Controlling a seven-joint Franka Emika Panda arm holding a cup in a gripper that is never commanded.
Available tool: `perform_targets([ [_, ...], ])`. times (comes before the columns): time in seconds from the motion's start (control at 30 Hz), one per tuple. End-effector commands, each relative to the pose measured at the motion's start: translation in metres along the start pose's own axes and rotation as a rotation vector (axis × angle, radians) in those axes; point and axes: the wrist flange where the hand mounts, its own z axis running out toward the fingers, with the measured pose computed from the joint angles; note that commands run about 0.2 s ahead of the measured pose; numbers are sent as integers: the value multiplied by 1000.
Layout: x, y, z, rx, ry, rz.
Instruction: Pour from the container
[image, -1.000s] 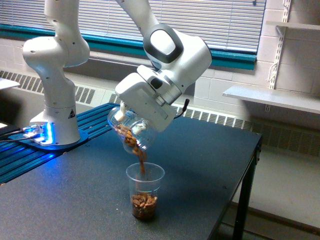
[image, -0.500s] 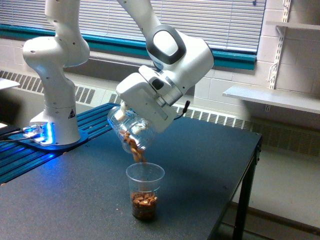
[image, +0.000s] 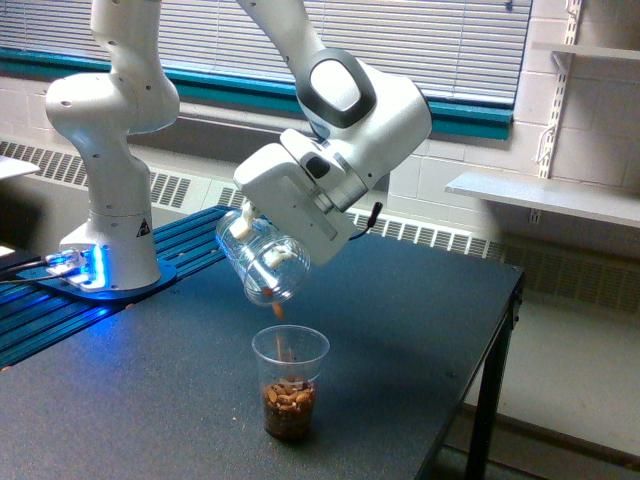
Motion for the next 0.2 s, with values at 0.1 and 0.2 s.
perform_targets([
  [0.1,-1,-1,-4,6,-8,-4],
  [0.2,1,0,-5,16,-14,-8],
])
